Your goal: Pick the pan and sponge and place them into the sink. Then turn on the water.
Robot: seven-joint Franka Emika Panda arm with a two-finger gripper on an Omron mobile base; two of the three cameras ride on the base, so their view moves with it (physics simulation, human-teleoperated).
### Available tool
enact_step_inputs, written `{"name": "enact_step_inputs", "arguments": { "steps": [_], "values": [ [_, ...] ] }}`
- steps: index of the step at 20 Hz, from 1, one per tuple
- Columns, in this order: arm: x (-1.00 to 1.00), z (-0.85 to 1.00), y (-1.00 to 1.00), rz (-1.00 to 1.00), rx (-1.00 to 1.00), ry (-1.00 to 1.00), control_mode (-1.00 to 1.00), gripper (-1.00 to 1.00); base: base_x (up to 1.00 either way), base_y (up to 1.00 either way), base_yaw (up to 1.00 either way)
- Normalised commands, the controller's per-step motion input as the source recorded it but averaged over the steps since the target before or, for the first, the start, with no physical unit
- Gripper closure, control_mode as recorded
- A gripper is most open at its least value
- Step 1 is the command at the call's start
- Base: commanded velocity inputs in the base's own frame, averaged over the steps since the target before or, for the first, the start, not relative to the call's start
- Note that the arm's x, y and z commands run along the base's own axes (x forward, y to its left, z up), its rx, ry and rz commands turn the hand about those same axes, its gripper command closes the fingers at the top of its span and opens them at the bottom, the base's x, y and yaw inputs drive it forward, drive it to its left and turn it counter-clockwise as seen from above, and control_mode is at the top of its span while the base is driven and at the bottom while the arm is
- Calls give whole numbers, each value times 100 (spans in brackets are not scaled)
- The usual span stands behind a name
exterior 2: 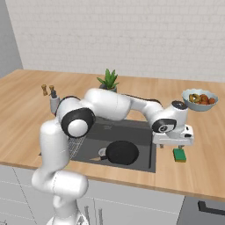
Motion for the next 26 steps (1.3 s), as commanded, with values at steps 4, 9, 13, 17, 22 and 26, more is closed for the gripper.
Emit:
{"name": "enact_step_inputs", "arguments": {
  "steps": [4, 9, 13, 17, 22, 26],
  "values": [
    [10, -15, -15, 0, 0, 2, -100, -100, 0, 0, 0],
    [16, -24, -9, 1, 0, 0, -100, -100, 0, 0, 0],
    [17, -28, 0, 0, 0, 0, -100, -100, 0, 0, 0],
    [8, -36, -2, 3, 0, 0, -100, -100, 0, 0, 0],
    [9, -21, -1, 1, 0, 0, -100, -100, 0, 0, 0],
    [15, -1, -5, 0, 0, 0, -100, -100, 0, 0, 0]
  ]
}}
